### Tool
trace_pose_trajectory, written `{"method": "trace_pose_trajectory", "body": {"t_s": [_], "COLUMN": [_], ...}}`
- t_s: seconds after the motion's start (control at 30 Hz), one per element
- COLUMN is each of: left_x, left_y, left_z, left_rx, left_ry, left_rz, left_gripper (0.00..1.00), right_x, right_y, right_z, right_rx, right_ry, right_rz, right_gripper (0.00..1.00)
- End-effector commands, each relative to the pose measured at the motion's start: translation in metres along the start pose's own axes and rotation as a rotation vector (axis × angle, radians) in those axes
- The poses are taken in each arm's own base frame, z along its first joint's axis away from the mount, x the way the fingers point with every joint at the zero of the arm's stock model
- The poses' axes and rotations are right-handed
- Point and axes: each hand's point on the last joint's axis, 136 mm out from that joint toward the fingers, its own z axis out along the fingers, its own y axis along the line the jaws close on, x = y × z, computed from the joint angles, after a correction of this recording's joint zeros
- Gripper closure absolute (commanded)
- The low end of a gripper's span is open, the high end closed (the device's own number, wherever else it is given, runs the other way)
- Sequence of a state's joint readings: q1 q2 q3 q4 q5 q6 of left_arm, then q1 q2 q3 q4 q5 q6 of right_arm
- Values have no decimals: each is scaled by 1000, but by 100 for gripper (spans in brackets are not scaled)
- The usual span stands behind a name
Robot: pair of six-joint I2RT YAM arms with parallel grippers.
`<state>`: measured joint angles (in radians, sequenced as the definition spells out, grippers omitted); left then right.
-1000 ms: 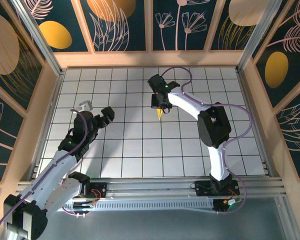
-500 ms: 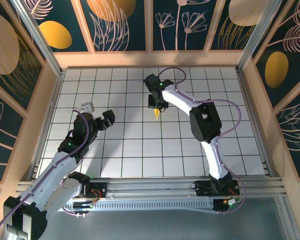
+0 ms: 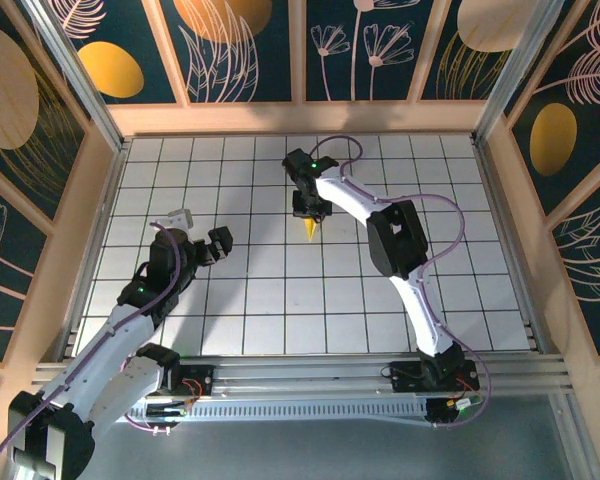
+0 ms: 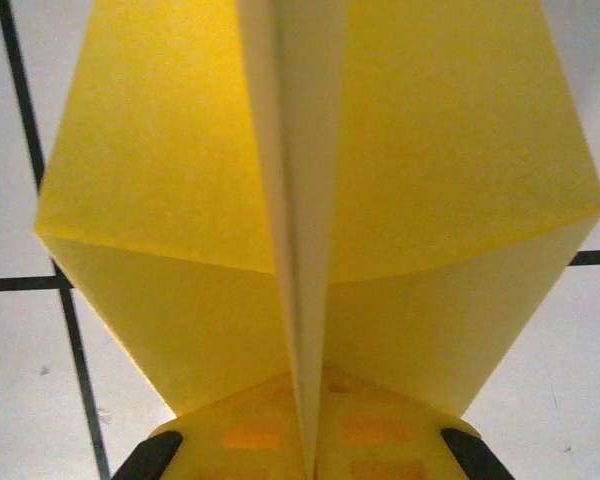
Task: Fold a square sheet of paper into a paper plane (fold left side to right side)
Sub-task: Place the paper plane at the center of the table.
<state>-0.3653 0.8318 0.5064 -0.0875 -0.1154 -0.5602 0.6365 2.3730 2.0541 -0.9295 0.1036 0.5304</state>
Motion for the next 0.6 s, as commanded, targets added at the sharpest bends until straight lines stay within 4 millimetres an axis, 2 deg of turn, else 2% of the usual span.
{"method": "trace_pose_trajectory", "body": {"t_s": [0.0, 0.57], "left_x": [4, 8], "left_y": [2, 2], "left_z": [0, 2], "left_rx": [3, 3], "left_ry": [12, 27], "left_rz": [15, 12], "left_gripper": [1, 1], "right_x": [8, 18], "right_y": [-9, -8], "right_z": [5, 18], "right_rx": [45, 57], "right_ry": [48, 86], "right_rz": [-17, -67], "right_gripper": [91, 85]}}
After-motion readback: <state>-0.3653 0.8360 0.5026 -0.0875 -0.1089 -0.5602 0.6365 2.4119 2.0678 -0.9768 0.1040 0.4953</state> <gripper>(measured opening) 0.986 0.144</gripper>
